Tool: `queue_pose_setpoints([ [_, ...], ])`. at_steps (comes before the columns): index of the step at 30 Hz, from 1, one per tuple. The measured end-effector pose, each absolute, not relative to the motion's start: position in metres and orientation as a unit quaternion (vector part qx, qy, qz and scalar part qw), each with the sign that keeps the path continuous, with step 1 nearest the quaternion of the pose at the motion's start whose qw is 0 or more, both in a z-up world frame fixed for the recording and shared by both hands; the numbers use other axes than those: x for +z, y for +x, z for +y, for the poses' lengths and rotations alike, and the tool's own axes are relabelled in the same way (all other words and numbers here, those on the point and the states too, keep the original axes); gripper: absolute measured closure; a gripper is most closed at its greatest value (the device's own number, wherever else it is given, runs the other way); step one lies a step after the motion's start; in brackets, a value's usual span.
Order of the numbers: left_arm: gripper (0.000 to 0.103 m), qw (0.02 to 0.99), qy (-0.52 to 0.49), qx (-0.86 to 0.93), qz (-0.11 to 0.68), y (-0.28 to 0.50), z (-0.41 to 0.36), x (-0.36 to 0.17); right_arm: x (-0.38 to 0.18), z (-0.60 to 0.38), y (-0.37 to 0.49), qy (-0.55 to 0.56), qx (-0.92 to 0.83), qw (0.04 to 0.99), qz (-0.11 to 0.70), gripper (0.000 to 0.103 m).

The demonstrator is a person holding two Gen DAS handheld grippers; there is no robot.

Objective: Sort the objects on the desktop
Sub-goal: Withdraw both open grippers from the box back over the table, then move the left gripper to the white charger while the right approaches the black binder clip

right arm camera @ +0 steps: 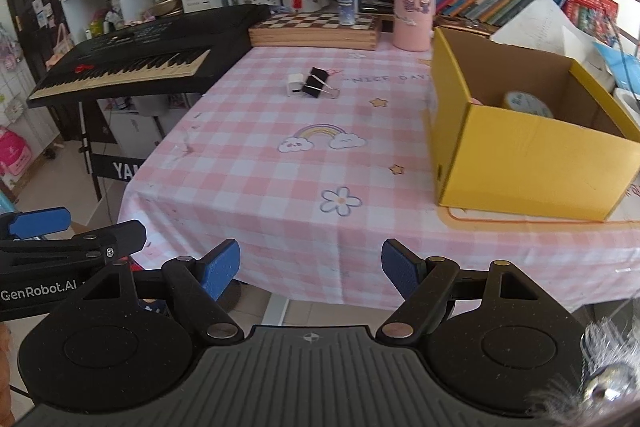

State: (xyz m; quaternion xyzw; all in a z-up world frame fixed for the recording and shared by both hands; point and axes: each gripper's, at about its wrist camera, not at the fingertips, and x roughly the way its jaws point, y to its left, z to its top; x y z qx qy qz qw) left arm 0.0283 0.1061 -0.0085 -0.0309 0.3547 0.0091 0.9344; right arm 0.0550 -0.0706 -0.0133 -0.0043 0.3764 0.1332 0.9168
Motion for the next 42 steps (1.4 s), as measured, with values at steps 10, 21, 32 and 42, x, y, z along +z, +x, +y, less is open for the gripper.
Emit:
queue_pose_setpoints([
  [10,0.014,0.929,-0.040,0.036,0.367,0.069,0.112,-0.015,-0.021,-0.060,0.108,-0.016,0.164,0.907,0.387,0.027],
  [21,0.014,0.931,-0.038,0.057,0.358,0.141,0.110,-0.010,-0.010,-0.064,0.202,0.013,0.165,0.911,0.378,0.027],
  [32,0.014,0.929,-0.043,0.079,0.360,0.200,0.109,-0.010,0.004,-0.054,0.298,0.034,0.148,0.922,0.356,0.039],
  [42,0.014,0.925,-0.046,0.100,0.365,0.240,0.113,-0.018,-0.041,-0.033,0.373,0.036,0.144,0.898,0.414,0.057],
])
